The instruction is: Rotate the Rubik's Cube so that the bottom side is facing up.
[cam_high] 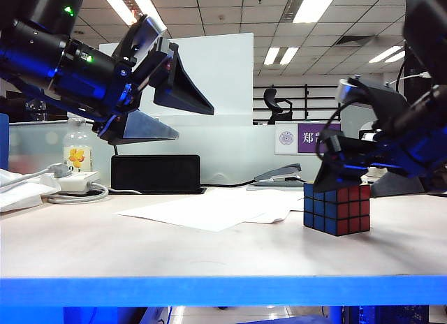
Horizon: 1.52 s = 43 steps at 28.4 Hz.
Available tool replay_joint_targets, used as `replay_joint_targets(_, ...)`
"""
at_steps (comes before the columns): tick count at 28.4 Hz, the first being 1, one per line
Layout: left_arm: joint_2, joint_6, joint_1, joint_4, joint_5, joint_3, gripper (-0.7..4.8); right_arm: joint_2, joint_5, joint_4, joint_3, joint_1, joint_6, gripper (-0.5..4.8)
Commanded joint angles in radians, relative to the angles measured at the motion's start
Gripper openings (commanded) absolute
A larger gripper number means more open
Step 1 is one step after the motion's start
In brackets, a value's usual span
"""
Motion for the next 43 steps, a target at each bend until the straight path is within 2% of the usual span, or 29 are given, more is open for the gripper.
replay_joint_targets(1, -0.004, 0.003, -0.002, 0.010, 0.000, 0.003, 4.35, 0.013, -0.013, 0.042, 0.003, 0.000, -0.004, 4.79)
replay_joint_targets(4, -0.004, 0.003, -0.002, 0.010, 0.001, 0.003, 4.35, 0.030, -0.050, 0.055, 0.003, -0.010, -0.003, 4.79)
replay_joint_targets(15, -0.004, 0.008, -0.002, 0.010, -0.003, 0.003, 4.35, 0.163, -0.086, 0.159, 0.005, -0.010, 0.033, 4.79)
replay_joint_targets(16, -0.004, 0.008, -0.002, 0.010, -0.003, 0.003, 4.35, 0.164, -0.089, 0.164, 0.006, -0.010, 0.035, 4.75)
replay_joint_targets(18, -0.004, 0.011, -0.002, 0.009, -0.003, 0.003, 4.35, 0.162, -0.114, 0.185, 0.008, -0.010, 0.035, 4.21)
replay_joint_targets(19, -0.004, 0.012, -0.002, 0.009, -0.003, 0.003, 4.35, 0.162, -0.115, 0.192, 0.012, -0.010, 0.036, 4.11)
replay_joint_targets(26, -0.004, 0.019, -0.002, 0.010, -0.017, 0.003, 4.35, 0.163, -0.114, 0.192, 0.051, -0.010, 0.044, 4.12)
replay_joint_targets(29, -0.004, 0.018, -0.002, 0.007, 0.028, 0.003, 4.35, 0.163, -0.115, 0.192, 0.060, -0.010, 0.046, 3.84)
replay_joint_targets(36, -0.005, -0.023, -0.003, -0.050, 0.108, 0.003, 4.35, 0.167, -0.114, 0.190, 0.061, -0.009, 0.064, 3.91)
replay_joint_targets(37, -0.006, -0.023, -0.003, -0.066, 0.124, 0.003, 4.35, 0.169, -0.113, 0.190, 0.061, -0.009, 0.064, 3.93)
replay_joint_targets(39, -0.006, -0.011, -0.014, -0.097, 0.139, 0.002, 4.35, 0.172, -0.111, 0.190, 0.062, -0.009, 0.068, 4.28)
replay_joint_targets(43, -0.006, 0.011, -0.041, -0.117, 0.136, 0.002, 4.35, 0.189, -0.111, 0.188, 0.067, -0.008, 0.087, 4.33)
